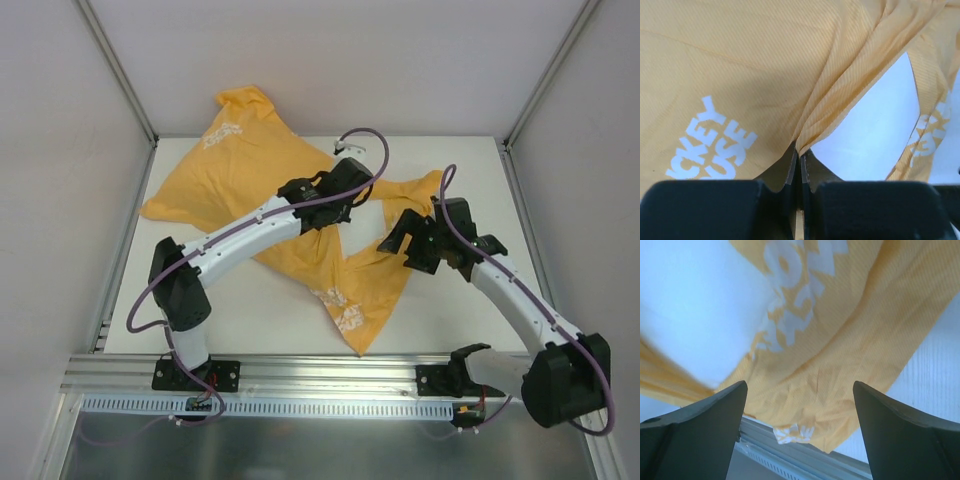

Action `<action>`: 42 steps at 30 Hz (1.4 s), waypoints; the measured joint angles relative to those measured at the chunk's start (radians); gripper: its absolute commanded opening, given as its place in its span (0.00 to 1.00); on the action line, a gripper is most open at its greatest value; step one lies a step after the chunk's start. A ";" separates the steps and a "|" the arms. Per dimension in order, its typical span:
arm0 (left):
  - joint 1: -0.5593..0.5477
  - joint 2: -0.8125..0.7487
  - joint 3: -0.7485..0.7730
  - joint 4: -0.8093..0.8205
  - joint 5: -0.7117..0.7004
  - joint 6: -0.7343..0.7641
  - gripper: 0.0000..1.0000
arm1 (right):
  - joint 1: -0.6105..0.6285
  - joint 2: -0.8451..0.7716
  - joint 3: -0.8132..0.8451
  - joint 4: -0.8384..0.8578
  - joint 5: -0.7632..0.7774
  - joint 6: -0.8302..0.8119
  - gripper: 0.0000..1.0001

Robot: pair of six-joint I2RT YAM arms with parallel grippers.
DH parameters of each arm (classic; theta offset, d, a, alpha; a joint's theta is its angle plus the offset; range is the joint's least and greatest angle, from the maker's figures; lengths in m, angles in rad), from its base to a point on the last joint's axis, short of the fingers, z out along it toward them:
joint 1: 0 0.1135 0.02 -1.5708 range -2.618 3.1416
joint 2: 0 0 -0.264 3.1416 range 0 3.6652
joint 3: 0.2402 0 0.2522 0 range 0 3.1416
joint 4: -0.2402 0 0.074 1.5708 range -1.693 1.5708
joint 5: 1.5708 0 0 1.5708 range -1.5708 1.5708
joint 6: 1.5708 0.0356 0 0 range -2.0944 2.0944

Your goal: Remove the pillowcase from the pillow

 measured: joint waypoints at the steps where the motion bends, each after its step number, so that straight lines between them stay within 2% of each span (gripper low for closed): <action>1: 0.013 -0.023 -0.010 0.001 0.016 -0.010 0.00 | 0.008 0.039 0.025 0.006 0.009 0.005 0.91; 3: 0.020 -0.055 -0.024 0.000 0.043 -0.031 0.00 | 0.017 0.089 0.060 0.032 0.025 0.010 0.88; 6: 0.018 -0.080 -0.040 0.000 0.080 -0.055 0.00 | 0.025 0.159 0.099 0.074 0.053 0.014 0.69; 8: 0.016 -0.089 -0.045 -0.002 0.100 -0.063 0.00 | 0.026 0.211 0.109 0.100 0.066 0.014 0.47; 9: 0.016 -0.094 -0.047 -0.001 0.114 -0.066 0.00 | 0.026 0.239 0.110 0.108 0.071 0.014 0.29; 13: 0.024 -0.127 -0.067 -0.002 0.150 -0.084 0.00 | 0.021 0.300 0.077 0.134 0.080 0.025 0.04; 14: 0.031 -0.141 -0.075 -0.002 0.161 -0.090 0.00 | 0.014 0.297 0.056 0.141 0.081 0.027 0.01; 17: 0.081 -0.200 -0.095 -0.010 0.212 -0.116 0.00 | -0.028 0.268 -0.010 0.154 0.079 0.035 0.01; 22: 0.232 -0.363 -0.153 -0.021 0.305 -0.177 0.00 | -0.128 0.133 -0.093 0.151 0.072 0.039 0.01; 28: 0.336 -0.526 -0.225 -0.041 0.388 -0.220 0.00 | -0.106 0.002 -0.152 0.193 0.056 0.052 0.01; 32: 0.341 -0.516 -0.277 -0.046 0.436 -0.236 0.00 | -0.048 0.022 -0.208 0.195 0.085 0.068 0.01; 36: 0.340 -0.401 -0.305 -0.036 0.455 -0.238 0.00 | -0.010 0.039 -0.224 0.165 0.137 0.073 0.01; 37: 0.338 -0.370 -0.307 -0.036 0.457 -0.237 0.05 | -0.009 0.035 -0.224 0.160 0.150 0.072 0.01; 38: 0.333 -0.351 -0.308 -0.035 0.457 -0.237 0.16 | -0.009 0.031 -0.224 0.156 0.160 0.072 0.01; 39: 0.319 -0.328 -0.308 -0.035 0.455 -0.229 0.45 | -0.009 0.019 -0.224 0.145 0.173 0.071 0.01; 42: 0.270 -0.316 -0.299 -0.041 0.439 -0.192 0.81 | -0.009 -0.024 -0.220 0.116 0.211 0.066 0.01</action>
